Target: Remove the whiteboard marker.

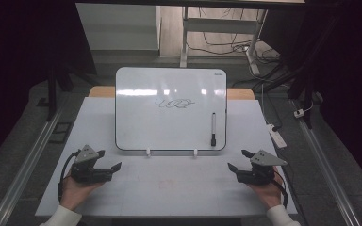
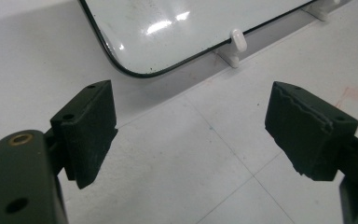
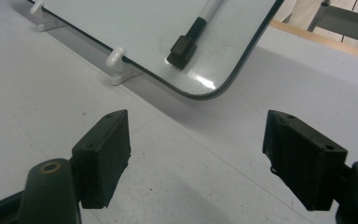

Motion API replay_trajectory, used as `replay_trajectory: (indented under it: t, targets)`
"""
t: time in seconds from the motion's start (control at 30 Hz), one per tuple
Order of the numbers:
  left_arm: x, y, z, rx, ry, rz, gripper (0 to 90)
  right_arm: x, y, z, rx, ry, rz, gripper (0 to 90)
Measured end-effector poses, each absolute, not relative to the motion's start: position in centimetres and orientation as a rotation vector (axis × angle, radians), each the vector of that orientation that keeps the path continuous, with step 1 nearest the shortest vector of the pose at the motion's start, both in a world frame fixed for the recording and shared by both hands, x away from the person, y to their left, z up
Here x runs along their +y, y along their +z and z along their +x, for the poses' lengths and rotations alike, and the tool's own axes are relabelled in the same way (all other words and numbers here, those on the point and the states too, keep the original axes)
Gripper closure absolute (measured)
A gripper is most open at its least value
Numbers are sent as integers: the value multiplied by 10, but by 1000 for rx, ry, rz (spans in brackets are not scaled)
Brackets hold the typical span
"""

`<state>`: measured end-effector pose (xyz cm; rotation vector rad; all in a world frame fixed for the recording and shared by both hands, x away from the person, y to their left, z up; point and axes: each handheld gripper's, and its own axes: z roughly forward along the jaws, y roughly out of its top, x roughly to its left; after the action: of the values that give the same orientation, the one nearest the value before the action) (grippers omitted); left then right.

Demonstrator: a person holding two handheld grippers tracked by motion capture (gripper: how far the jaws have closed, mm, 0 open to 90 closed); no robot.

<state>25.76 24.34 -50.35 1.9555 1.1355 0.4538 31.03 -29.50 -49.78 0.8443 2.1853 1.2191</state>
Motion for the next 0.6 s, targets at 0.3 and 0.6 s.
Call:
replay_trajectory:
  t: [0.3,0.6]
  targets:
    - [240,-504,258,1136,445,1966,180,-296,-498,310,2166,1195,879,234]
    - [241,-501,264,1112,436,1960,181,-292,-495,310,2166,1179,878,240]
